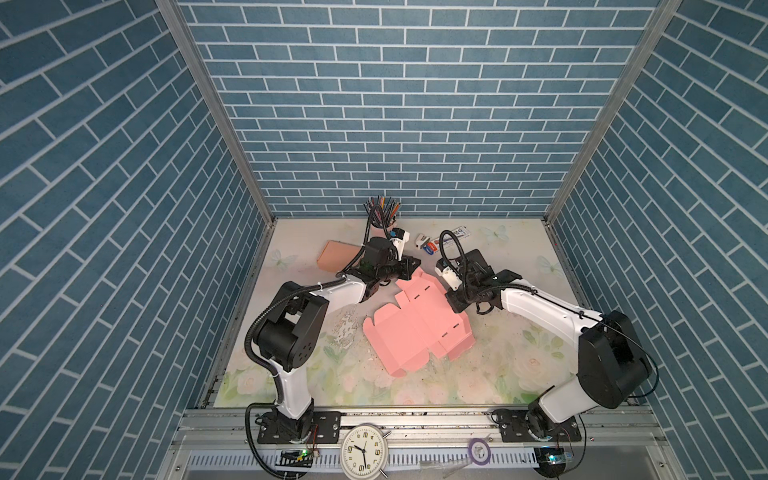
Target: Fold the paper box
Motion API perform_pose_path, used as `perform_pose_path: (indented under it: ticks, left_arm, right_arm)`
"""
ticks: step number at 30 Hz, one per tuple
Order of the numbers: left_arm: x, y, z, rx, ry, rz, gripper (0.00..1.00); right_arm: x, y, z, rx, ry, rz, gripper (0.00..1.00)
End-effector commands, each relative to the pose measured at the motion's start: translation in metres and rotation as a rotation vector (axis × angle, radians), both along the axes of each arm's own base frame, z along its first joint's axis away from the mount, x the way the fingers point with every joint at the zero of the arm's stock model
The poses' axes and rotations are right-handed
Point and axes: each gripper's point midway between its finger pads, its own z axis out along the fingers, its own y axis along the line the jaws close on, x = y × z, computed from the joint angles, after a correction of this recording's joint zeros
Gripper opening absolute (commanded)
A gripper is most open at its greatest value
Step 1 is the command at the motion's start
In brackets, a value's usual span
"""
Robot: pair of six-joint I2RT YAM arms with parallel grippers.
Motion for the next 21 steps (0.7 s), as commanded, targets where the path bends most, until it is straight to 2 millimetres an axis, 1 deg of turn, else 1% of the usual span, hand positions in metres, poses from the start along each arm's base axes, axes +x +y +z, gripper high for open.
perform_pose_path:
  ticks: [1,5,12,17,21]
  left_arm:
    - [-0.006,-0.006,-0.01,0.038,0.012,-0.033,0.0]
    - [-0.015,-0.007,-0.014,0.052,0.02,-0.045,0.0]
    - [-0.028,-0.004,-0.022,0.067,0.043,-0.049,0.0]
    - [-0.037,0.002,-0.023,0.074,0.038,-0.052,0.0]
    - [-0.044,0.002,-0.024,0.073,0.043,-0.069,0.0]
  right_arm:
    - [0.001,0.006,0.007,-0.017,-0.033,0.048,0.0]
    - [-0.001,0.006,0.005,-0.028,-0.032,0.051,0.0]
    - [0.0,0.007,0.008,-0.032,-0.049,0.054,0.0]
    - [-0.003,0.007,0.006,-0.043,-0.053,0.061,0.0]
    - [-0.004,0.006,0.005,-0.064,-0.061,0.061,0.0]
